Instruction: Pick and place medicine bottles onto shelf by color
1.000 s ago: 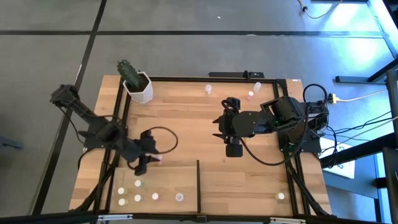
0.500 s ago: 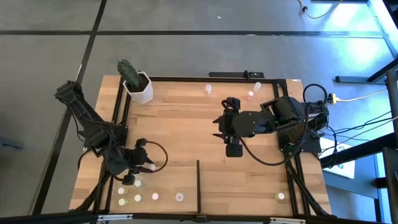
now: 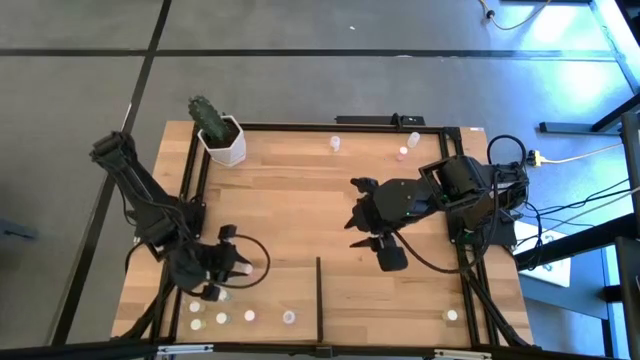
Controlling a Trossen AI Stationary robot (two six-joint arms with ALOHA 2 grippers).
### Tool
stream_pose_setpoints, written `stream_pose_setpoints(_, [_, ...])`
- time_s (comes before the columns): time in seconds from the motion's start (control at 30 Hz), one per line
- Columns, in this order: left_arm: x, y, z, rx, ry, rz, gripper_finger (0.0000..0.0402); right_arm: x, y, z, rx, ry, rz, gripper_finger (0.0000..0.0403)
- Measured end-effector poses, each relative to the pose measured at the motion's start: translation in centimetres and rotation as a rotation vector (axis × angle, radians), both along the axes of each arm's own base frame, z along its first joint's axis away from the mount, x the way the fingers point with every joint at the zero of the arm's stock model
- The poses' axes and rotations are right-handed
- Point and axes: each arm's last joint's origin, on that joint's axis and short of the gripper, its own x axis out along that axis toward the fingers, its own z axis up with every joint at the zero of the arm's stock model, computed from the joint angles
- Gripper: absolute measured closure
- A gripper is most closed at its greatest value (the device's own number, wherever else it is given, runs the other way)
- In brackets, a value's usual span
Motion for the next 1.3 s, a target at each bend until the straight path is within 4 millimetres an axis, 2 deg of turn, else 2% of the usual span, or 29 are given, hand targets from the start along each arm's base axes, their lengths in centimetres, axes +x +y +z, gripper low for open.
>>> stream_pose_setpoints(0.43, [0.9,-2.5,-2.5,0.003,0.063,0.025,0.0305,0.0,0.0,0.0,0.002,0.001,-0.001,0.0208])
stream_pose_setpoints(0.83, [1.1,-3.3,-3.6,-0.087,0.084,0.169,0.0305,0.0,0.0,0.0,0.003,0.001,0.001,0.0208])
stream_pose_setpoints(1.03, [1.0,-4.6,-4.3,-0.090,0.055,0.165,0.0305,0.0,0.0,0.0,0.003,0.001,0.002,0.0208])
stream_pose_setpoints(1.3, [1.1,-5.2,-5.2,-0.060,0.068,0.159,0.0304,0.0,0.0,0.0,0.003,0.001,0.001,0.0208])
